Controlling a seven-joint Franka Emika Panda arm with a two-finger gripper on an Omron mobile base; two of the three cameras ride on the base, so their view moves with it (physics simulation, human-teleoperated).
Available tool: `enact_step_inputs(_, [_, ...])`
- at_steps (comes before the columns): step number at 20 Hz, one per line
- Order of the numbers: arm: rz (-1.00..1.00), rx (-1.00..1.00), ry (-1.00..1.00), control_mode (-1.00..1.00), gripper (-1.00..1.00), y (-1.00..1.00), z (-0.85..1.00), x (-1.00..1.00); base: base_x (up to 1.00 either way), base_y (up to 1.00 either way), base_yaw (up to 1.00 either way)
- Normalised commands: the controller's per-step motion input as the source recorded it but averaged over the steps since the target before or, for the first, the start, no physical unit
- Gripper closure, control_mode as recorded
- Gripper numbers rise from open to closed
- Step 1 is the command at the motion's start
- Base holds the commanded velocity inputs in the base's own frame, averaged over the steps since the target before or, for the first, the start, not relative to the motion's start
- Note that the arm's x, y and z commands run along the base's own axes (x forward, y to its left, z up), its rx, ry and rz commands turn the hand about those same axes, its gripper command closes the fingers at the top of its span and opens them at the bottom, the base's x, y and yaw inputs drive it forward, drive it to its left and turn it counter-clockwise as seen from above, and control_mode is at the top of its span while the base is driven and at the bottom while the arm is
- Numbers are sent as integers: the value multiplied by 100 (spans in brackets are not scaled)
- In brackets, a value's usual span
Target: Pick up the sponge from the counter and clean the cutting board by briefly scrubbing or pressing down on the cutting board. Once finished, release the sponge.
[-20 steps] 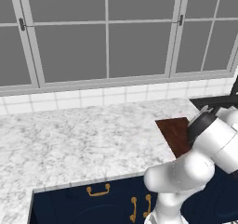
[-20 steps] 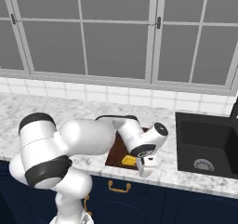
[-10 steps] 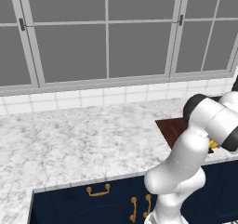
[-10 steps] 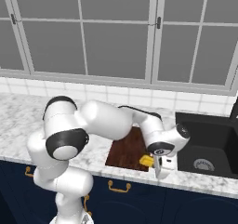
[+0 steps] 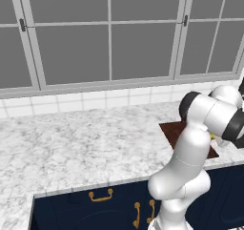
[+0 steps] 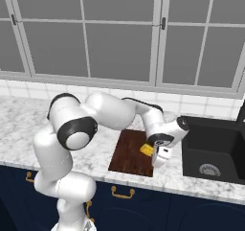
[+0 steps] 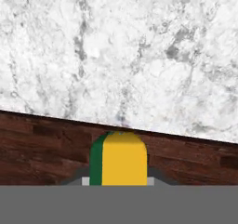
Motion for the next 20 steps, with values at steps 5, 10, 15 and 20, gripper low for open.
enact_step_inputs(5, [-24, -3, 0, -100, 100, 45, 0, 97, 0, 0, 0])
enact_step_inputs(10, [-26, -4, -1, -100, 100, 27, 0, 100, 0, 0, 0])
enact_step_inputs(15, [-21, -2, 0, -100, 100, 22, 0, 85, 0, 0, 0])
enact_step_inputs(20, [-2, -5, 5, -100, 100, 81, 0, 2, 0, 0, 0])
